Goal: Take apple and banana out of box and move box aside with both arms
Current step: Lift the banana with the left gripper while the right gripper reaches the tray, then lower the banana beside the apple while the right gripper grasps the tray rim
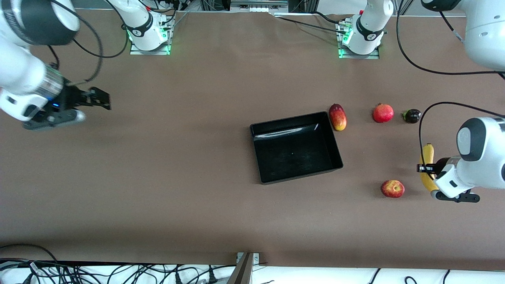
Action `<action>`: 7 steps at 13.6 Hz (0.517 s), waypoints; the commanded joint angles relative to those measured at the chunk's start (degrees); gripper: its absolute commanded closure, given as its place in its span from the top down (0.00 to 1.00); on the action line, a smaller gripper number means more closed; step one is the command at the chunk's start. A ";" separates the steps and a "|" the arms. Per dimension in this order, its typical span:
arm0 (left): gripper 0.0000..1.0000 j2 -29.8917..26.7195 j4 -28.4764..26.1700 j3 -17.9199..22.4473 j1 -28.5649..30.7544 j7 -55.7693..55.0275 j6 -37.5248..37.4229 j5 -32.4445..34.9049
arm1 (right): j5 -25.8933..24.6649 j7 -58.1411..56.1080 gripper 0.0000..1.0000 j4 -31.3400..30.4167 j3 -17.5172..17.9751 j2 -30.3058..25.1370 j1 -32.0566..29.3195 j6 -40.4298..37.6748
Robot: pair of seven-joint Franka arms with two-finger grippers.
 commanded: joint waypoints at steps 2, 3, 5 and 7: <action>0.00 4.14 0.06 -0.35 1.37 -0.11 7.93 2.48 | 8.81 0.07 1.00 7.94 -0.01 11.66 3.96 9.58; 0.00 5.20 0.06 -0.35 1.55 -0.46 9.34 2.49 | 9.26 -0.19 1.00 9.16 0.07 13.94 6.15 13.19; 0.00 7.31 -0.28 -0.35 1.64 -0.73 12.50 2.40 | 9.09 1.55 1.00 11.54 -0.10 17.20 13.69 18.56; 0.00 8.80 -2.65 -0.26 2.08 -1.34 19.08 2.40 | 8.56 11.01 1.00 13.56 -0.28 20.98 18.98 25.41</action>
